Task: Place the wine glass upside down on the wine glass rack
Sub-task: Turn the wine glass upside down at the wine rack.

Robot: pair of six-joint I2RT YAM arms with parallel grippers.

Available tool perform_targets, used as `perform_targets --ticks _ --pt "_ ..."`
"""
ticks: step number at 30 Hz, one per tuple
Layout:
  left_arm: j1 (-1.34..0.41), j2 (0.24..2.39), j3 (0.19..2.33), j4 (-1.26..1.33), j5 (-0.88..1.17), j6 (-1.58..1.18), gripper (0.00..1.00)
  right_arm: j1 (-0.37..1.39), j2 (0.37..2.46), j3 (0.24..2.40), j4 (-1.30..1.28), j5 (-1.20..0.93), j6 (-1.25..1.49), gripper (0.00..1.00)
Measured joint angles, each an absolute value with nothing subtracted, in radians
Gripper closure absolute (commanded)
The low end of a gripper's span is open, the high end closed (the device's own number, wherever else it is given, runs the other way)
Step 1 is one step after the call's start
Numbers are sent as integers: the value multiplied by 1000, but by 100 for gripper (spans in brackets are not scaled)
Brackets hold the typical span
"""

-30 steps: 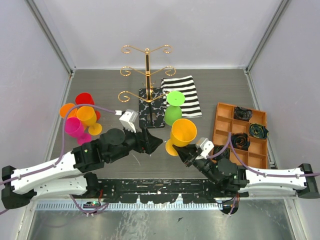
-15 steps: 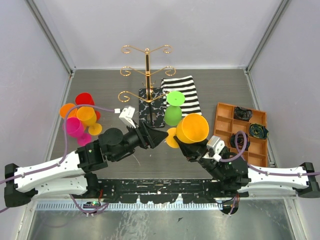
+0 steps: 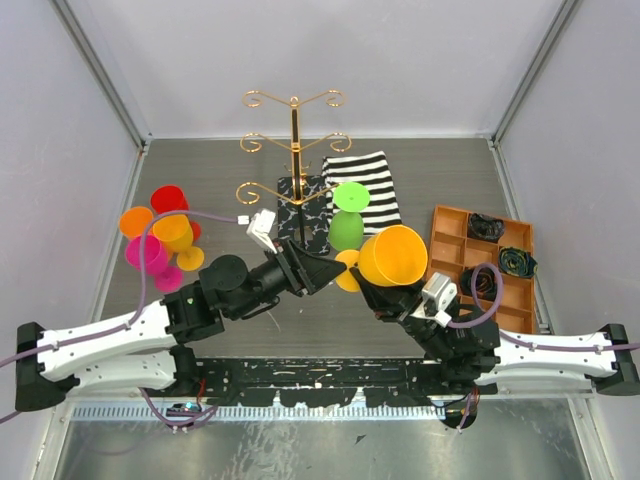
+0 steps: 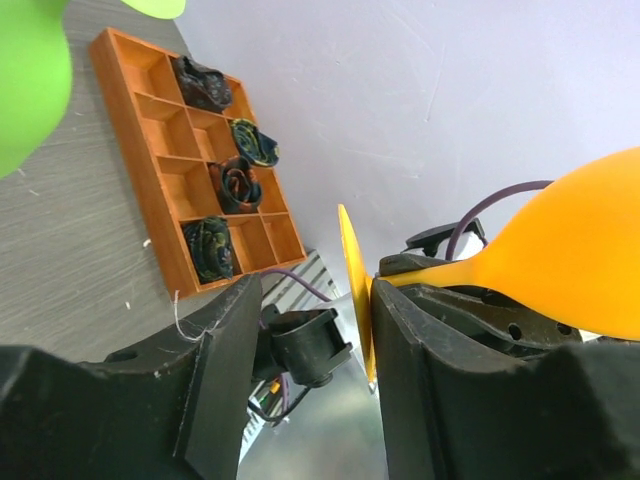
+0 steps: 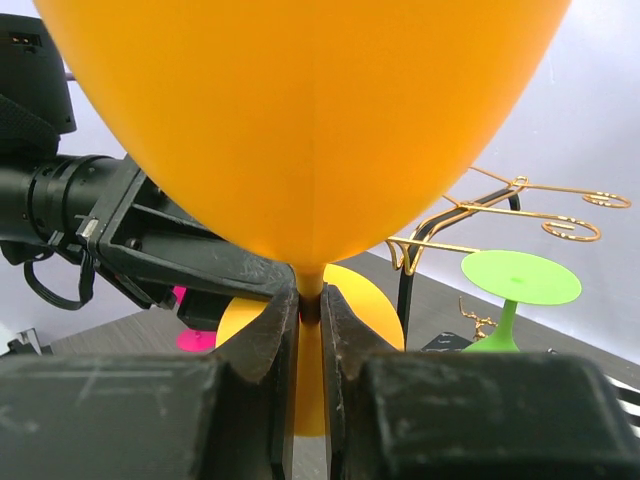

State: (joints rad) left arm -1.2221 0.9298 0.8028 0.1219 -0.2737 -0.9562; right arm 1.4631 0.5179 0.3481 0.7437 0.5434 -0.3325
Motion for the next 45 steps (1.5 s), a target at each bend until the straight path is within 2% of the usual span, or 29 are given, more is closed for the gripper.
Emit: perform_targets --ticks 2,11,16,19,22,31,37,45 --pt "-1222 949 803 147 -255 -970 56 1463 526 348 757 540 -340 99" --pt "-1224 978 802 223 -212 -1007 99 1462 537 346 767 541 -347 97" --pt "-1226 965 802 212 -220 -1015 100 1462 537 346 763 532 -346 80" --pt "-1227 957 802 195 -227 -1012 100 1462 537 346 753 527 -340 63" --pt "-1225 935 802 182 -247 -987 100 1462 536 345 741 532 -331 55" --pt "-1227 849 853 22 -326 -822 100 1462 470 316 633 544 -259 51" --pt "-1227 784 977 -173 -433 -656 100 1462 427 312 479 572 -164 48" --pt "-1227 760 1163 -459 -599 -395 100 1462 390 342 211 704 56 36"
